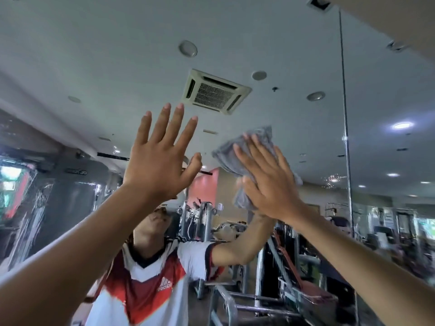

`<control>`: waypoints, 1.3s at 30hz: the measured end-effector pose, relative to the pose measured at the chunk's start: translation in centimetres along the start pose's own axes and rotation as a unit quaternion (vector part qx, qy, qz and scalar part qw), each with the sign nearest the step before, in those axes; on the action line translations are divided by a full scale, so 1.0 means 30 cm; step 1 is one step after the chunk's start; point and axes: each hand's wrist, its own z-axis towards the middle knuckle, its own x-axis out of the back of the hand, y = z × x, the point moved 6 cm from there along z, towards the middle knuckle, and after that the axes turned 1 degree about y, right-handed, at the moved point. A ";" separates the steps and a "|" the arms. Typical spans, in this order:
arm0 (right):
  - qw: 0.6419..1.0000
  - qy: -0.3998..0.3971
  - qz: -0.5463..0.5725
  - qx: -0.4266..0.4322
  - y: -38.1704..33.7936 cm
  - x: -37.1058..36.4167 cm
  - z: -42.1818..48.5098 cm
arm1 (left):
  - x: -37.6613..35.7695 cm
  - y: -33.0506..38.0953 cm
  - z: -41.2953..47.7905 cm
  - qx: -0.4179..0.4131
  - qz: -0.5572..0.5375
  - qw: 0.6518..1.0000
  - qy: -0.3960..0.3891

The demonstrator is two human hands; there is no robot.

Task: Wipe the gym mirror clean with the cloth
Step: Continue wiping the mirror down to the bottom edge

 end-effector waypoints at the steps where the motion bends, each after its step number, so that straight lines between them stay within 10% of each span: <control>1: 1.000 -0.003 0.002 0.000 0.047 0.007 -0.014 | 0.000 0.003 -0.002 -0.003 0.001 1.000 -0.001; 8: 0.947 0.063 0.013 -0.315 0.143 0.028 0.118 | -0.002 0.013 0.002 0.001 0.002 1.000 -0.006; 14: 0.999 0.004 -0.020 -0.048 0.028 0.000 -0.119 | 0.007 0.031 -0.093 0.006 -0.013 1.000 -0.001; 21: 0.948 0.042 0.003 -0.314 0.132 0.032 0.076 | -0.003 0.050 -0.127 0.004 0.001 1.000 -0.006; 28: 0.999 0.041 -0.006 -0.034 -0.055 -0.009 -0.087 | 0.012 0.039 -0.131 -0.005 -0.011 1.000 0.003; 35: 0.966 0.068 -0.003 -0.250 0.024 0.021 0.083 | 0.008 0.029 -0.127 -0.014 -0.010 1.000 0.011; 39: 0.998 0.036 -0.010 -0.058 -0.128 -0.009 -0.088 | 0.008 0.028 -0.131 -0.024 -0.010 1.000 0.005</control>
